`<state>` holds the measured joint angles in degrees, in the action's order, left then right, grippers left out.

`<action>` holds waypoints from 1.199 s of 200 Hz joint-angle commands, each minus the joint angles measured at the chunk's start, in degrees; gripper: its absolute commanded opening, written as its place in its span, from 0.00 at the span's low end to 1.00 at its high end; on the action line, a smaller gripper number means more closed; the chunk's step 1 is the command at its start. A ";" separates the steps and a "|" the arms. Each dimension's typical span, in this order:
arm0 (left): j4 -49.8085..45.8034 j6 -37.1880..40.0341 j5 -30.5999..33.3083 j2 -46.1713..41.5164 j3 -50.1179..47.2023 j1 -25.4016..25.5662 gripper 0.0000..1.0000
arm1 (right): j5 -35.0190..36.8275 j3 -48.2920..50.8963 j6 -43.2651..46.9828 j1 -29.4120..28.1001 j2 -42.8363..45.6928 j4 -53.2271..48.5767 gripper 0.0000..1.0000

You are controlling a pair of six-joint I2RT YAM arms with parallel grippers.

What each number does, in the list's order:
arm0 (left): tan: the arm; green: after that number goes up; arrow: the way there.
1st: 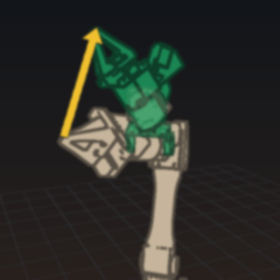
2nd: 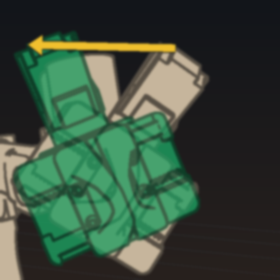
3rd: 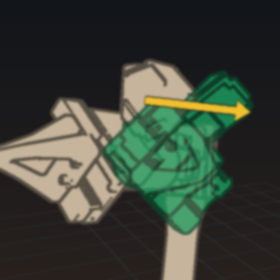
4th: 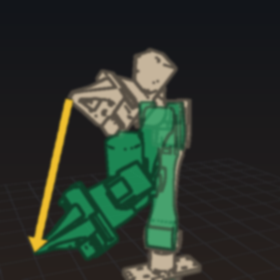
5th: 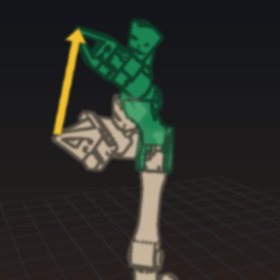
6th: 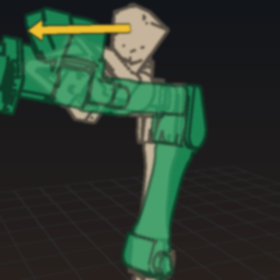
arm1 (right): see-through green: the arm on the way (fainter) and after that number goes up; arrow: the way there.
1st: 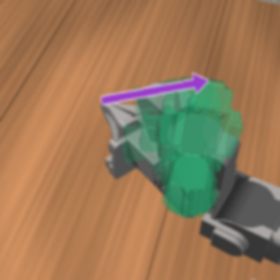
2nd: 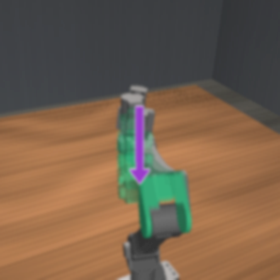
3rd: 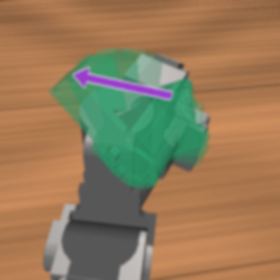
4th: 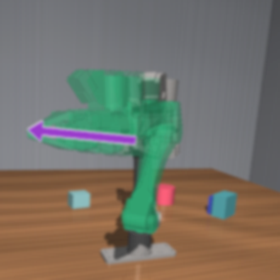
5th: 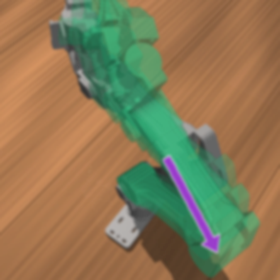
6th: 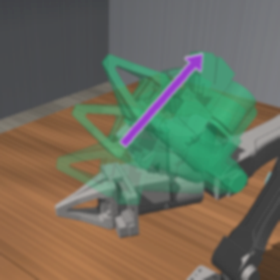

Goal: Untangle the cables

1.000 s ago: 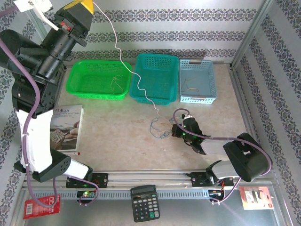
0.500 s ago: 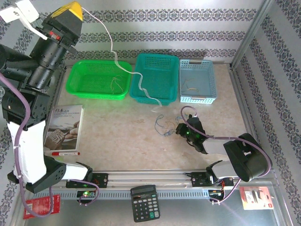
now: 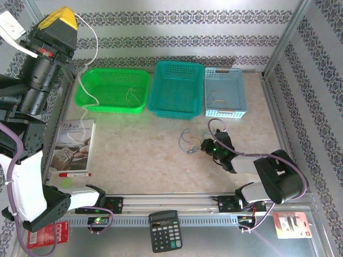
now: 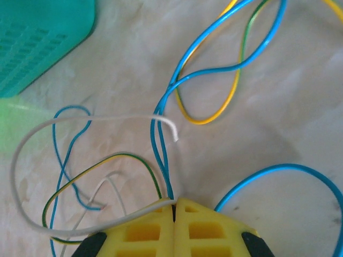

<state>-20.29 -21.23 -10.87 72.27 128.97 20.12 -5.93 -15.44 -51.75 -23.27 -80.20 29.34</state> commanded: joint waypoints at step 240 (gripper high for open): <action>22.98 16.62 23.30 25.20 3.22 -12.80 0.00 | -5.55 -7.14 8.42 -3.28 34.79 -34.33 0.81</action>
<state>-2.48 -4.51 8.56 96.14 130.21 10.28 -10.00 -21.69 -44.71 -27.42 -46.94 -2.17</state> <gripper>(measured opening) 0.050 0.807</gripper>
